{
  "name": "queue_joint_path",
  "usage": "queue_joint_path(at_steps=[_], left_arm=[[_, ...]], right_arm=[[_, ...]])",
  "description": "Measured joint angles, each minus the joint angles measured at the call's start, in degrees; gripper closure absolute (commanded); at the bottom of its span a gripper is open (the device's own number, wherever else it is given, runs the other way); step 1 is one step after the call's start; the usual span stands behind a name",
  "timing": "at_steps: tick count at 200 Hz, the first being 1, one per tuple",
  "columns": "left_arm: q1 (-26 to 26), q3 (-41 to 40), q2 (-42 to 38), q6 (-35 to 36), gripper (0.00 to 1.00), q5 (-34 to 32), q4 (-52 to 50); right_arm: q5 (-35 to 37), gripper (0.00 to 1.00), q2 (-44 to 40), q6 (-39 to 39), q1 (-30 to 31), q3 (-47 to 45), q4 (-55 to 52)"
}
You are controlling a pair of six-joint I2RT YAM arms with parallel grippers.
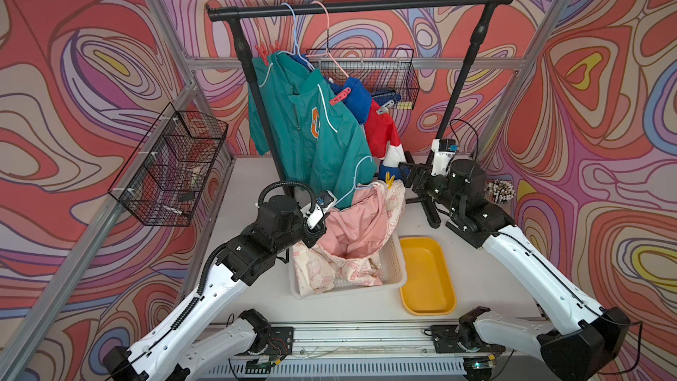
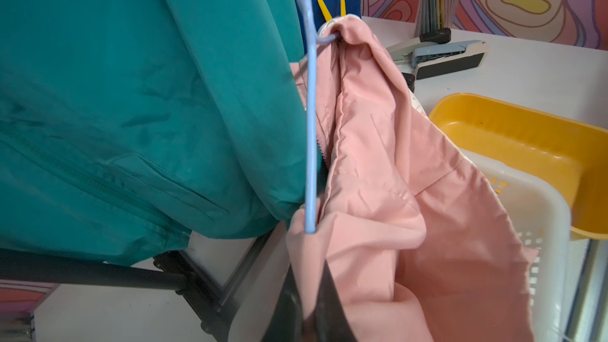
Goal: Remove the clothespins securing jackets to the hanger
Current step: Adjust the hanger, then move the basket to the center of the board.
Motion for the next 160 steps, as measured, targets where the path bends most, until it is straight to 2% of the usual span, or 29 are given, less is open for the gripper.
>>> queue_joint_path(at_steps=[21, 37, 99, 160], left_arm=[[0.00, -2.73, -0.37, 2.38, 1.00, 0.00, 4.85], [0.00, -3.52, 0.20, 4.02, 1.00, 0.00, 7.74], [0.70, -3.19, 6.60, 8.11, 1.00, 0.83, 17.05], [5.40, -3.54, 7.15, 5.16, 1.00, 5.01, 19.45]], right_arm=[[-4.50, 0.23, 0.52, 4.66, -8.46, -4.15, 0.63], [-6.38, 0.23, 1.51, 7.13, -11.58, -6.05, 1.03], [-9.79, 0.23, 1.92, 10.36, -12.48, -6.91, 3.13], [-11.50, 0.23, 1.95, 10.84, -12.68, -6.99, 5.33]])
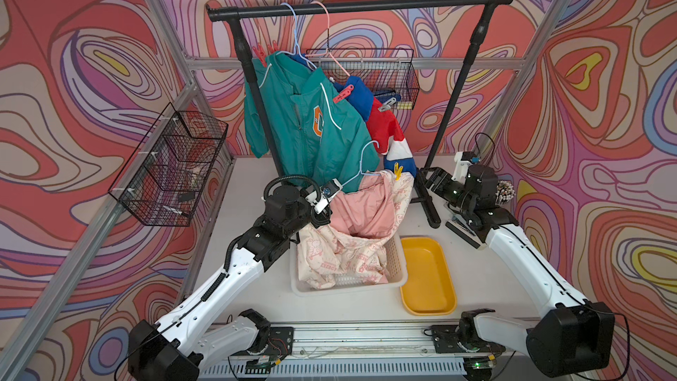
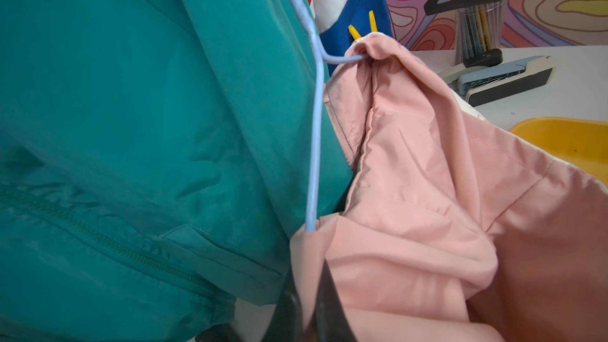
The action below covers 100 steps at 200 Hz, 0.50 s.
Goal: Remove the clothespins securing jackets to the hanger
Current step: Move the basket to the center of the board.
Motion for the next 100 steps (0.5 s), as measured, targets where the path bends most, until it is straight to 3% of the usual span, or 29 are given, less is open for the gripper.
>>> queue_joint_path(at_steps=[53, 100], left_arm=[[-0.28, -1.79, -11.43, -5.25, 1.00, 1.51, -9.75], [-2.29, -2.03, -15.54, -9.01, 1.00, 2.27, -19.56]], right_arm=[[-2.12, 0.28, 0.26, -0.37, 0.85, -1.81, 0.26], [-1.51, 0.38, 0.26, -2.45, 8.15, -3.61, -1.92]])
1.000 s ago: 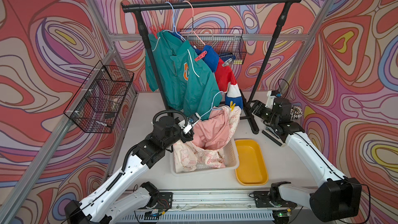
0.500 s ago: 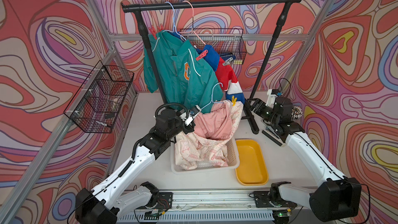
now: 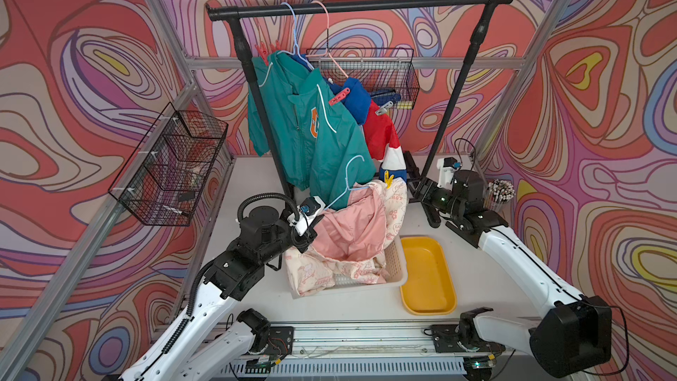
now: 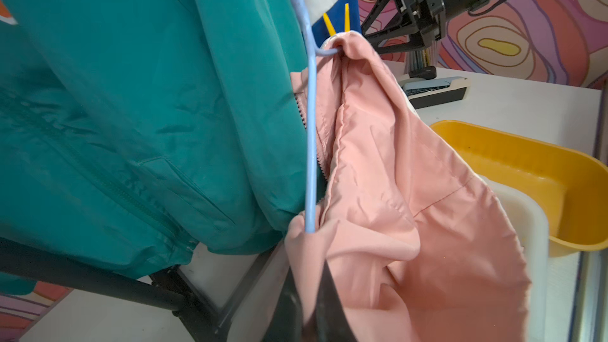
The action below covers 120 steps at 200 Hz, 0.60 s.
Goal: Remove the clothespins securing jackets to the hanger
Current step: Move the basket to the center of the board.
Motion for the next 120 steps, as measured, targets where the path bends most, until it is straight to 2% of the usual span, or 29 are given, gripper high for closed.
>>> queue_joint_path(at_steps=[78, 120], left_arm=[[-2.89, -5.27, -3.19, -4.02, 1.00, -1.31, -5.55], [-2.99, -7.06, -5.14, -5.44, 1.00, -5.46, -5.70]], right_arm=[[0.74, 0.43, 1.29, -0.72, 0.96, -5.31, -2.89], [1.68, 0.31, 3.32, -0.50, 2.23, -5.84, -3.30]])
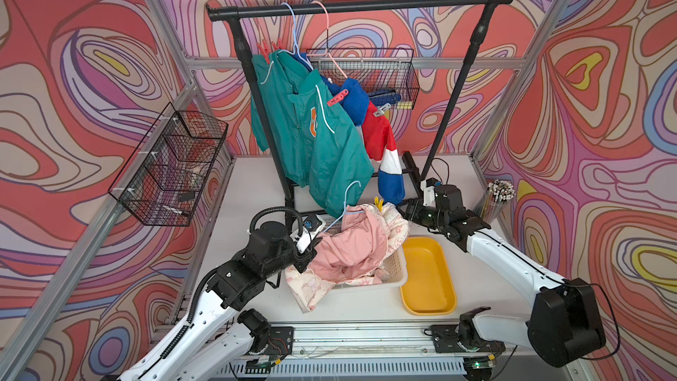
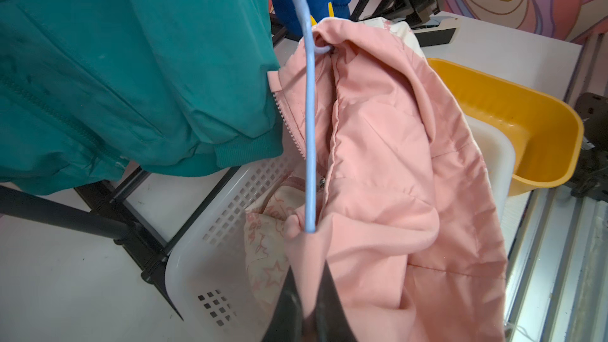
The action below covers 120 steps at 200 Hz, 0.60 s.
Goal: Remove the clothespins securing jackets to the hanger
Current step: Move the basket to the center of the board.
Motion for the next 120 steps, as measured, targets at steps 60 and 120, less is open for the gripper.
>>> queue_joint_path(at_steps=[60, 120], left_arm=[[-0.11, -0.85, -7.52, -0.55, 1.00, -4.61, 0.00], [-0.13, -1.33, -10.47, -0.52, 1.00, -3.96, 0.00]], right_arm=[[3.30, 0.32, -1.01, 0.57, -3.32, 0.11, -1.22], [5.62, 0.38, 1.88, 0.83, 3.15, 1.60, -1.81]])
